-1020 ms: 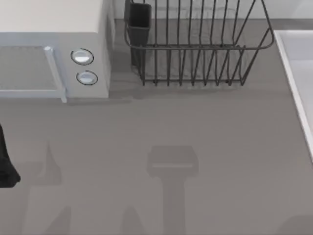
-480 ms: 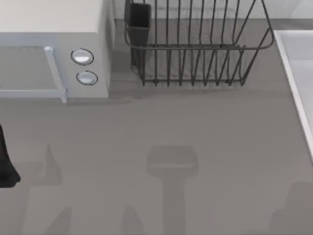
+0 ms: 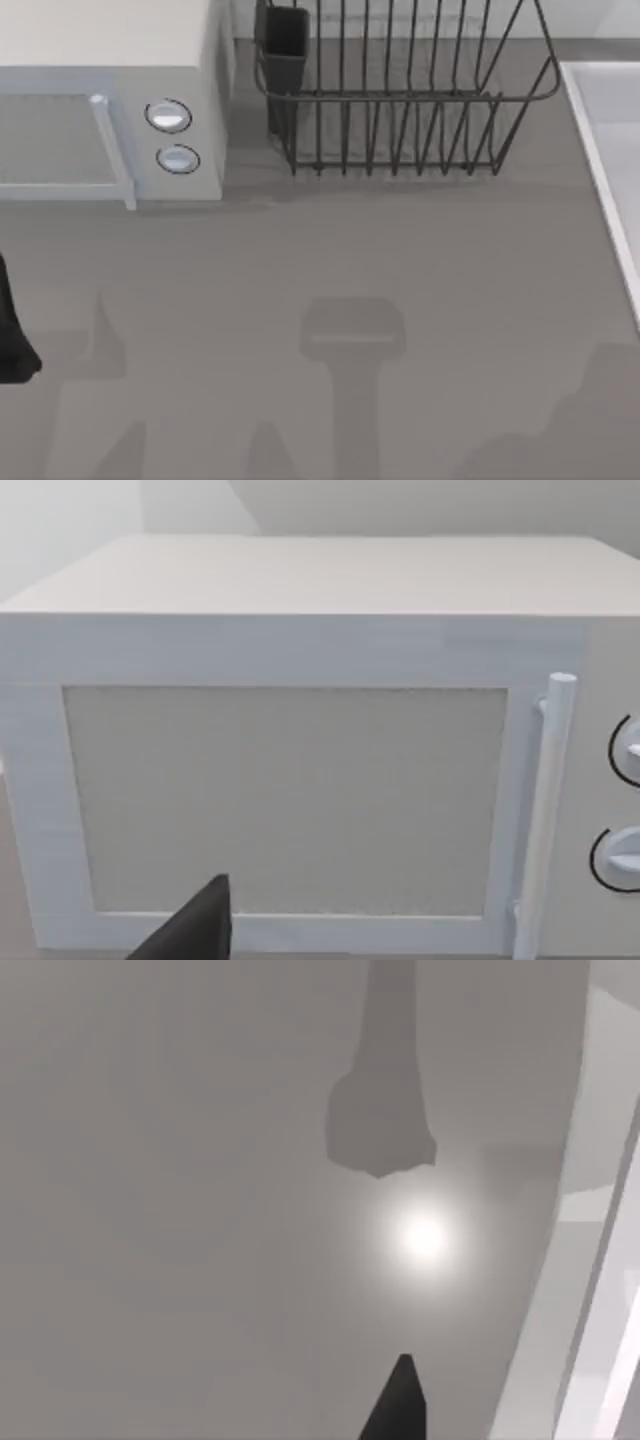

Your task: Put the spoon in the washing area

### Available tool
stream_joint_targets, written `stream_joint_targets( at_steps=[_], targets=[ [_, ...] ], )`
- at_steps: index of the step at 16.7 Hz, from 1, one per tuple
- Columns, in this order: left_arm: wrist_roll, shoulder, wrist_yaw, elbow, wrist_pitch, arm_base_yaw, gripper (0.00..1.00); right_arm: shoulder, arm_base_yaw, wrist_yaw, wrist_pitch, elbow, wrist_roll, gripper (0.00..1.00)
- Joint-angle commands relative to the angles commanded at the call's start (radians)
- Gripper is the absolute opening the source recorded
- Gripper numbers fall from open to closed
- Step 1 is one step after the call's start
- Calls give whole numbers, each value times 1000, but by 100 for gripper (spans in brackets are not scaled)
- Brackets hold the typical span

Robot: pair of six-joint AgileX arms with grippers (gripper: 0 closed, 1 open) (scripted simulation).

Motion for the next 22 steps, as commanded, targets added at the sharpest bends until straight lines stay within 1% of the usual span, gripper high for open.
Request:
stream_joint_targets(
  at_steps=[2,5,12,15,19,22],
  targets=[
    [0,0,0,0,0,0,100,95,24,1,-47,116,13,0],
    [0,0,0,0,0,0,100,278,71,3,-139,367,46,0],
    [0,0,0,0,0,0,100,778,211,4,-388,1166,189,0],
    [0,0,0,0,0,0,100,960,268,5,-473,1447,262,0],
    [0,0,0,0,0,0,100,1121,326,8,-543,1681,343,0],
    [0,0,0,0,0,0,100,1166,345,9,-561,1747,372,0]
  ],
)
